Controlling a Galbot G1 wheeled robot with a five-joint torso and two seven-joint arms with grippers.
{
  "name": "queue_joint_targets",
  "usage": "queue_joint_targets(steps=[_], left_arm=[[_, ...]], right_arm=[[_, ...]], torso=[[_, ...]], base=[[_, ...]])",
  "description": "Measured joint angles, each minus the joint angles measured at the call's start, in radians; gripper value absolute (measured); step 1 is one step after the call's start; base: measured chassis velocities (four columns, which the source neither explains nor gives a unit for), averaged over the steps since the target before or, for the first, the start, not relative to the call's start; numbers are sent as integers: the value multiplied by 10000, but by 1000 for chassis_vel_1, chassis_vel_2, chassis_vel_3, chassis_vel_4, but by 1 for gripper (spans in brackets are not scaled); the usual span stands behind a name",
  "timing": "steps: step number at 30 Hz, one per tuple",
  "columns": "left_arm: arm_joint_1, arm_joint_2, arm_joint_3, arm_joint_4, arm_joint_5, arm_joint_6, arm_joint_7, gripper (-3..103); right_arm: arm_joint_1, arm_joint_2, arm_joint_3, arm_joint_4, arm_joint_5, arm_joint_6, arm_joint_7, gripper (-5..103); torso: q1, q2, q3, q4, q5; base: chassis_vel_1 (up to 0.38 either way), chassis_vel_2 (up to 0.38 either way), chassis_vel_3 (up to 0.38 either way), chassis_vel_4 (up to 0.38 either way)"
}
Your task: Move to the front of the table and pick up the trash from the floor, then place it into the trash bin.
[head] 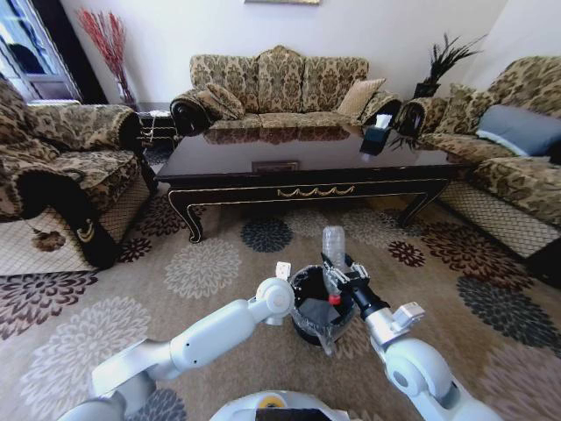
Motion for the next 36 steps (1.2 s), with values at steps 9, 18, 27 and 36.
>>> queue_joint_targets(steps=[9,18,27,36], left_arm=[[105,268,-216,-108,167,-52,-7,0],[684,940,-1170,-571,100,-168,-221,0],[1935,1315,-2873,-559,165,-159,-244,0],[2378,1303,-4164,647,538,-189,-259,0]], right_arm=[[-161,129,24,-12,-111,4,-34,100],[-273,278,78,2,-205,102,-52,100],[-430,354,49,29,-287,120,-141,100],[-683,403,17,31,-450,227,-297,100]], torso=[[0,0,0,0,0],[0,0,0,1,-1],[0,0,0,2,-2],[0,1,0,3,-2]], base=[[0,0,0,0],[0,0,0,0],[0,0,0,0],[0,0,0,0]])
